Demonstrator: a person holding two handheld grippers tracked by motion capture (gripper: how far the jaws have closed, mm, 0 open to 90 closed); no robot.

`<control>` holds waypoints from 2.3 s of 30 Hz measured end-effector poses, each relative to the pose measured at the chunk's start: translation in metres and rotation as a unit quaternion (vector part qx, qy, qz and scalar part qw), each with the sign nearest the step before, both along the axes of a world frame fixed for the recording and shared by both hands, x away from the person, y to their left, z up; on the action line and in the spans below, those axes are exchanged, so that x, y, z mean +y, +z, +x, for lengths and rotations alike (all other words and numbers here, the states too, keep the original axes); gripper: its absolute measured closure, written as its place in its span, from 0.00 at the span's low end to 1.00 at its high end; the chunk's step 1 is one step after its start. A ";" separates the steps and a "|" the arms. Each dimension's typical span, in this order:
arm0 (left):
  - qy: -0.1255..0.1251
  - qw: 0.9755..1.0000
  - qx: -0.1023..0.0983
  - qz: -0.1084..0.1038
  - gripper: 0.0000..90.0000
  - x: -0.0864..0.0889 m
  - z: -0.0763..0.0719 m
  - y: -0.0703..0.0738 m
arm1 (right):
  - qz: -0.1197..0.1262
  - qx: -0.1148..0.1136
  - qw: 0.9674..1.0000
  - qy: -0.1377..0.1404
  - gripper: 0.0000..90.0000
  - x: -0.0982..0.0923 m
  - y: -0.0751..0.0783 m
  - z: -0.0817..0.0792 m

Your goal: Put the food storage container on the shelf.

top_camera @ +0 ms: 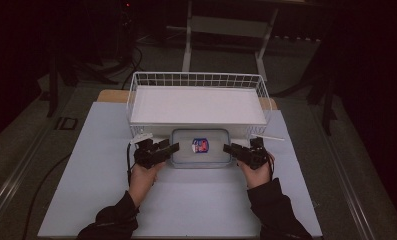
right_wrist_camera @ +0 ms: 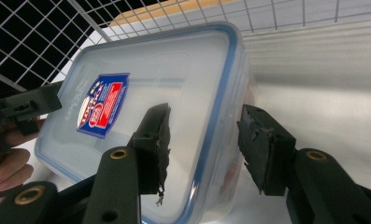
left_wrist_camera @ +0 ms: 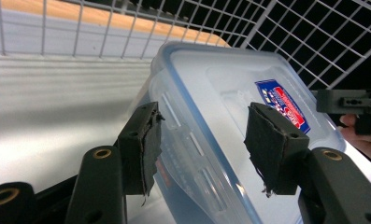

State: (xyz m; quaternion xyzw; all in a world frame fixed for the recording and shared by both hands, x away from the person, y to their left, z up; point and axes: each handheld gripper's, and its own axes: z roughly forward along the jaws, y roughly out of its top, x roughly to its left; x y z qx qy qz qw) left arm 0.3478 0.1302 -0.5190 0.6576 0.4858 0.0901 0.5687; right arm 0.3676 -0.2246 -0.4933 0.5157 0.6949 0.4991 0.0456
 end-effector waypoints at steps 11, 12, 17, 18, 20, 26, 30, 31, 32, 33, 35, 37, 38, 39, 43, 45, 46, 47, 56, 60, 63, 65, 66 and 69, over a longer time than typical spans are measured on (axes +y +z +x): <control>0.011 1.000 -0.014 -0.009 0.47 0.000 -0.008 0.002 | -0.038 -0.040 0.998 0.006 0.54 0.007 0.004 -0.009; 0.011 1.000 -0.013 -0.007 0.47 0.000 -0.010 0.003 | -0.041 -0.045 0.998 0.006 0.53 0.007 0.005 -0.011; 0.000 1.000 -0.010 -0.012 0.47 0.004 -0.016 0.007 | -0.039 -0.053 0.998 0.012 0.49 0.008 0.013 -0.019; -0.003 1.000 -0.008 -0.013 0.47 0.006 -0.019 0.009 | -0.039 -0.053 0.998 0.013 0.48 0.008 0.015 -0.020; -0.006 1.000 -0.005 -0.016 0.47 0.007 -0.020 0.010 | -0.041 -0.050 0.998 0.018 0.48 0.009 0.016 -0.021; -0.020 1.000 -0.005 -0.007 0.47 0.013 -0.029 0.015 | -0.070 -0.065 0.995 0.024 0.46 0.013 0.020 -0.031; -0.034 0.999 0.000 -0.002 0.47 0.020 -0.036 0.016 | -0.072 -0.071 0.995 0.026 0.47 0.015 0.025 -0.038; -0.039 0.999 0.006 -0.002 0.45 0.021 -0.040 0.016 | -0.074 -0.073 0.994 0.030 0.47 0.017 0.026 -0.041; -0.039 0.999 0.006 -0.002 0.45 0.021 -0.040 0.016 | -0.074 -0.073 0.994 0.030 0.47 0.017 0.026 -0.041; -0.044 0.999 0.010 0.001 0.45 0.023 -0.042 0.017 | -0.074 -0.074 0.994 0.031 0.48 0.018 0.026 -0.042; -0.049 0.999 0.016 0.004 0.45 0.025 -0.046 0.019 | -0.076 -0.075 0.994 0.037 0.48 0.021 0.027 -0.045; -0.054 0.998 0.017 0.006 0.45 0.027 -0.051 0.021 | -0.076 -0.073 0.993 0.044 0.49 0.025 0.028 -0.048; -0.059 0.998 0.017 0.003 0.43 0.028 -0.053 0.022 | -0.075 -0.073 0.993 0.047 0.50 0.028 0.028 -0.049; -0.064 0.998 0.019 0.000 0.40 0.029 -0.055 0.023 | -0.074 -0.072 0.993 0.049 0.51 0.029 0.028 -0.050; -0.095 0.995 0.032 -0.001 0.26 0.032 -0.062 0.021 | -0.078 -0.071 0.993 0.062 0.56 0.038 0.027 -0.054; -0.101 0.994 0.034 0.001 0.25 0.033 -0.065 0.021 | -0.084 -0.069 0.992 0.068 0.60 0.044 0.025 -0.055; -0.103 0.994 0.032 0.004 0.21 0.033 -0.066 0.020 | -0.089 -0.068 0.991 0.071 0.62 0.047 0.024 -0.056; -0.106 0.994 0.031 0.011 0.18 0.034 -0.067 0.020 | -0.091 -0.067 0.991 0.075 0.63 0.050 0.023 -0.057; -0.120 0.992 0.037 0.030 0.00 0.036 -0.076 0.015 | -0.110 -0.059 0.988 0.085 0.87 0.067 0.013 -0.059; -0.118 0.992 0.034 0.034 0.00 0.037 -0.078 0.012 | -0.113 -0.059 0.989 0.080 0.99 0.070 0.009 -0.056; -0.110 0.993 0.031 0.042 0.00 0.038 -0.079 0.010 | -0.117 -0.058 0.988 0.080 1.00 0.073 0.007 -0.055; -0.110 0.992 0.032 0.044 0.00 0.038 -0.079 0.009 | -0.116 -0.059 0.988 0.081 1.00 0.075 0.006 -0.053; -0.109 0.993 0.032 0.043 0.00 0.038 -0.080 0.008 | -0.117 -0.060 0.988 0.083 1.00 0.076 0.006 -0.053; -0.107 0.993 0.033 0.046 0.00 0.039 -0.080 0.006 | -0.117 -0.061 0.987 0.086 1.00 0.081 0.007 -0.052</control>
